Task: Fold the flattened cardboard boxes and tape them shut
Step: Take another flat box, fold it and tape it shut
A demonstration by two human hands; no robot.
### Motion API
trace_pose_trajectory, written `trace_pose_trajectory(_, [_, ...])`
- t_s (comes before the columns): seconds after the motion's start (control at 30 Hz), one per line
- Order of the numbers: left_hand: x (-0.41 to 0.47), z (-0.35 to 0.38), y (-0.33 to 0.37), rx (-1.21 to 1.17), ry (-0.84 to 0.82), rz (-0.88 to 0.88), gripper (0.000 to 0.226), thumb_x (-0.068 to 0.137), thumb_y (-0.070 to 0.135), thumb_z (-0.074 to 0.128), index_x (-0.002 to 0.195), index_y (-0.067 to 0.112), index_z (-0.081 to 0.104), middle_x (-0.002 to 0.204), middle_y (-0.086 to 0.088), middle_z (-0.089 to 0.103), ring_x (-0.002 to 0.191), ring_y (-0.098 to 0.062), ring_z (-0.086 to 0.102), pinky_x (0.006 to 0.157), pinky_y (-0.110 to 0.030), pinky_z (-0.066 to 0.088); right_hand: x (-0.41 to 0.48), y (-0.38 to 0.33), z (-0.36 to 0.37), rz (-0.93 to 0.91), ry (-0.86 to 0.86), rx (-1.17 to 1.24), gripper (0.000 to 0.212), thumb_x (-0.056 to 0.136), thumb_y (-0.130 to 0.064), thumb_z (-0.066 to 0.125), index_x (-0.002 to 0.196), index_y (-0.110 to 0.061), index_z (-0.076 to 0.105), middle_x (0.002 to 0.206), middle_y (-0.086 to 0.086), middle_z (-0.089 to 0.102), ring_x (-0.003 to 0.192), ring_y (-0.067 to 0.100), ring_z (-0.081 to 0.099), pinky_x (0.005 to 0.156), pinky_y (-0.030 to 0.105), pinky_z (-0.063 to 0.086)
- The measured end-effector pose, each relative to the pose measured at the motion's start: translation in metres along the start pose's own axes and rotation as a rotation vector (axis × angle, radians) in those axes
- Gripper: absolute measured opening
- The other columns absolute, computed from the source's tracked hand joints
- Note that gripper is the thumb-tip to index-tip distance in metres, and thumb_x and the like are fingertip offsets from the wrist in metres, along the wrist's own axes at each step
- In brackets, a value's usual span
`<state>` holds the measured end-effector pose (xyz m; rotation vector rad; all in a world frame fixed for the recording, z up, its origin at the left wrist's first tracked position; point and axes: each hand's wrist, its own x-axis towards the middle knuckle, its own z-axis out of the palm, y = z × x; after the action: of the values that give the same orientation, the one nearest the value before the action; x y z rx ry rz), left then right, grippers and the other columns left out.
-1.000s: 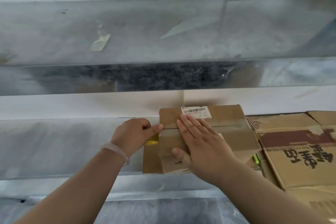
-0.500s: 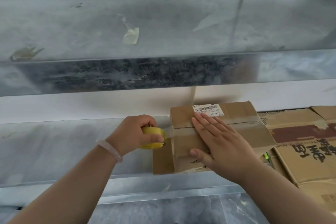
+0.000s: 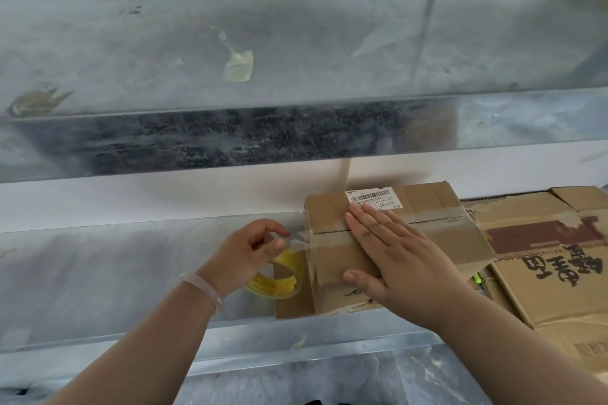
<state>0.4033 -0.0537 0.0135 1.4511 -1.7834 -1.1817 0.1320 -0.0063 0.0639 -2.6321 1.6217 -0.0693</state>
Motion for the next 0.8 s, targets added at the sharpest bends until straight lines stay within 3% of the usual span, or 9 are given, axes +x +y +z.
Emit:
trace_pose_trajectory(0.13, [-0.002, 0.02, 0.006, -0.072, 0.052, -0.125, 0.007, 0.09, 0.024, 0.066, 0.088, 0.029, 0.069, 0.083, -0.014, 0.067, 0.075, -0.02, 0.063, 0.07, -0.025, 0.052, 0.0, -0.001, 0.0, 0.002, 0.035, -0.02, 0.086, 0.095, -0.072, 0.011, 0.152, -0.013, 0.032, 0.159, 0.004, 0.026, 0.148, 0.018, 0.023, 0.119, 0.046, 0.023])
trace_pose_trajectory(0.23, [0.001, 0.035, 0.013, -0.051, 0.08, -0.17, 0.006, 0.087, 0.023, 0.07, 0.081, 0.024, 0.069, 0.08, -0.013, 0.068, 0.074, -0.022, 0.062, 0.071, -0.033, 0.052, 0.0, -0.001, 0.0, -0.008, 0.036, -0.022, 0.084, 0.095, -0.071, 0.013, 0.152, -0.012, 0.034, 0.158, 0.005, 0.029, 0.147, 0.019, 0.025, 0.118, 0.048, 0.025])
trace_pose_trajectory(0.43, [0.012, 0.035, 0.026, 0.169, 0.024, -0.165, 0.017, 0.088, 0.026, 0.068, 0.074, 0.035, 0.064, 0.076, 0.006, 0.068, 0.076, -0.015, 0.065, 0.066, -0.022, 0.047, -0.004, 0.004, 0.0, -0.022, 0.053, 0.091, 0.081, 0.092, -0.071, 0.016, 0.157, -0.024, 0.017, 0.163, -0.007, 0.013, 0.149, 0.005, 0.001, 0.119, 0.029, -0.009])
trace_pose_trajectory(0.5, [0.012, 0.034, 0.028, 0.222, 0.019, -0.172, 0.017, 0.088, 0.024, 0.068, 0.076, 0.035, 0.066, 0.079, 0.007, 0.069, 0.078, -0.015, 0.065, 0.069, -0.023, 0.048, -0.011, 0.008, -0.001, 0.004, 0.218, 0.201, 0.065, 0.096, -0.058, 0.032, 0.151, -0.024, 0.037, 0.156, -0.007, 0.035, 0.146, 0.007, 0.023, 0.121, 0.029, 0.006])
trace_pose_trajectory(0.57, [0.01, 0.034, 0.028, 0.233, 0.059, -0.165, 0.015, 0.087, 0.024, 0.069, 0.076, 0.035, 0.067, 0.08, 0.006, 0.069, 0.076, -0.013, 0.065, 0.067, -0.023, 0.048, -0.022, 0.016, 0.003, 0.053, 0.522, 0.315, 0.046, 0.098, -0.038, 0.044, 0.137, -0.016, 0.056, 0.141, -0.002, 0.055, 0.135, 0.012, 0.044, 0.118, 0.035, 0.028])
trace_pose_trajectory(0.63, [0.007, 0.036, 0.028, 0.206, 0.137, -0.129, 0.013, 0.084, 0.023, 0.073, 0.077, 0.034, 0.068, 0.081, 0.005, 0.068, 0.071, -0.011, 0.064, 0.059, -0.018, 0.043, -0.04, 0.034, 0.015, 0.196, 0.827, 0.412, 0.036, 0.098, -0.025, 0.045, 0.126, -0.013, 0.062, 0.13, -0.003, 0.06, 0.126, 0.012, 0.05, 0.111, 0.03, 0.035])
trace_pose_trajectory(0.7, [0.004, 0.039, 0.027, 0.155, 0.209, -0.116, 0.013, 0.081, 0.021, 0.076, 0.078, 0.03, 0.067, 0.077, 0.003, 0.069, 0.067, -0.012, 0.065, 0.057, -0.02, 0.042, -0.061, 0.06, 0.027, 0.515, 0.966, 0.557, 0.029, 0.098, -0.026, 0.04, 0.12, -0.024, 0.059, 0.12, -0.016, 0.057, 0.117, 0.006, 0.05, 0.102, 0.025, 0.039])
trace_pose_trajectory(0.73, [0.003, 0.041, 0.026, 0.129, 0.234, -0.125, 0.014, 0.081, 0.019, 0.076, 0.078, 0.029, 0.067, 0.072, 0.003, 0.07, 0.065, -0.013, 0.066, 0.057, -0.022, 0.043, -0.069, 0.076, 0.034, 0.71, 0.934, 0.655, 0.026, 0.099, -0.027, 0.039, 0.117, -0.03, 0.057, 0.115, -0.021, 0.055, 0.113, 0.005, 0.05, 0.097, 0.026, 0.041])
trace_pose_trajectory(0.8, [0.0, 0.044, 0.025, 0.109, 0.266, -0.142, 0.018, 0.081, 0.014, 0.075, 0.074, 0.029, 0.067, 0.067, 0.005, 0.071, 0.063, -0.015, 0.068, 0.059, -0.026, 0.045, -0.075, 0.109, 0.053, 0.987, 0.667, 0.692, 0.028, 0.099, -0.023, 0.04, 0.119, -0.027, 0.059, 0.108, -0.015, 0.058, 0.102, 0.011, 0.055, 0.086, 0.028, 0.043])
